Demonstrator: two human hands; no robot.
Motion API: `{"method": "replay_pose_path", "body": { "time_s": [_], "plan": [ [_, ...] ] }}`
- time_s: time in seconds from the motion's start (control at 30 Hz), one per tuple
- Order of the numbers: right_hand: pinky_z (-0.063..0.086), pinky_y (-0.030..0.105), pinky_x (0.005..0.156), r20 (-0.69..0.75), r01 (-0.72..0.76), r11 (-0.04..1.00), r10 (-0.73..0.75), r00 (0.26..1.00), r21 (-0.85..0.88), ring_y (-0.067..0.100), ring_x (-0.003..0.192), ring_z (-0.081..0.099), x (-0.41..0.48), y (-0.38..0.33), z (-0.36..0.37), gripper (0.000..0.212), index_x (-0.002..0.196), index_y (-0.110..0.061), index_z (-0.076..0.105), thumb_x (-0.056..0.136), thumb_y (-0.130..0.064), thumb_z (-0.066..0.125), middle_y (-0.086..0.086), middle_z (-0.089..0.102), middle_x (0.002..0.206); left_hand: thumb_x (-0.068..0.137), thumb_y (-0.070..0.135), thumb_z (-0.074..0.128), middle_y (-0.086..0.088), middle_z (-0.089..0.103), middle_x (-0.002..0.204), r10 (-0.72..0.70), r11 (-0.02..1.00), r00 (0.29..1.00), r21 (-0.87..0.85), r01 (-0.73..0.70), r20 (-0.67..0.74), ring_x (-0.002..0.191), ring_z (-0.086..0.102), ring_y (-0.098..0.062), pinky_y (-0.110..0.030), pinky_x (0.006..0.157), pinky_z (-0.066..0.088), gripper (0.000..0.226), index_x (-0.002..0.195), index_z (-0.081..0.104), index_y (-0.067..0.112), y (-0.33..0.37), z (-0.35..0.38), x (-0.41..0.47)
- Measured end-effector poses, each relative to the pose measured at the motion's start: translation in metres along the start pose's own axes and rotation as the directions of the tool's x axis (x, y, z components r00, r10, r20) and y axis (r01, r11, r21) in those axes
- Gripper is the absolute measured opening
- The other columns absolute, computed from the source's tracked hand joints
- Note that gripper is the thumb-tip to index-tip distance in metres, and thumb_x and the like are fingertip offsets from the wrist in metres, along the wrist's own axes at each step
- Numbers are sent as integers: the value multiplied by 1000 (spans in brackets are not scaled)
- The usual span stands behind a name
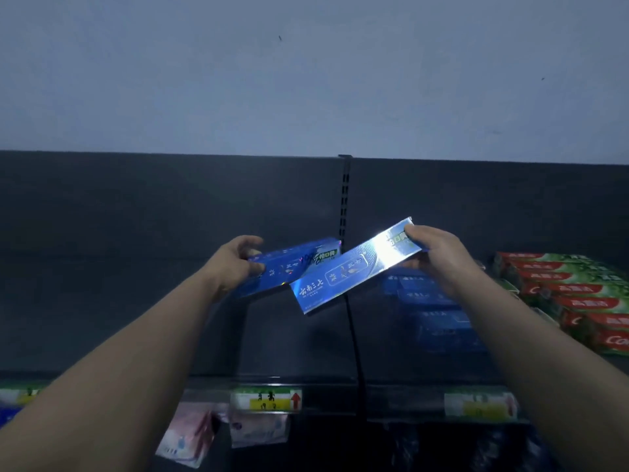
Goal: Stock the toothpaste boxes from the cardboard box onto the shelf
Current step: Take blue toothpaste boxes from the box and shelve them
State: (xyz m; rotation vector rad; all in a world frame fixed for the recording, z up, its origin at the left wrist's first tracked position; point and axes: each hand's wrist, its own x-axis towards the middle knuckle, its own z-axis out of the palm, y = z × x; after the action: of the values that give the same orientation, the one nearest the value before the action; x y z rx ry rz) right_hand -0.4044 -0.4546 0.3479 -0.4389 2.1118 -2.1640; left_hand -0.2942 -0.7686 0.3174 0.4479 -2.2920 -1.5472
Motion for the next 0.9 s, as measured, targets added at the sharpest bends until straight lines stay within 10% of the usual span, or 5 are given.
{"method": "replay_pose_path", "body": {
  "time_s": [0.37, 0.9],
  "plan": [
    [55, 44, 89, -67, -33, 995, 27, 997, -96, 29, 95, 67, 25, 9, 36, 26, 109, -4, 66, 95, -23, 55, 15, 72, 104, 82, -10, 64, -7, 58, 117, 47, 975, 989, 210, -76, 140, 97, 53, -15, -18, 84, 41, 55, 132, 51, 6, -29, -2, 88],
    [52, 45, 94, -99, -219, 939, 200, 975, -265, 30, 102, 66, 27, 39, 86, 13, 99, -7, 62, 94, -5, 50, 14, 69, 108, 80, 11, 75, -5, 57, 100, 69, 982, 975, 185, -30, -211, 92, 56, -22, -26, 78, 39, 34, 109, 59, 6, -38, -11, 105]
  ]
}}
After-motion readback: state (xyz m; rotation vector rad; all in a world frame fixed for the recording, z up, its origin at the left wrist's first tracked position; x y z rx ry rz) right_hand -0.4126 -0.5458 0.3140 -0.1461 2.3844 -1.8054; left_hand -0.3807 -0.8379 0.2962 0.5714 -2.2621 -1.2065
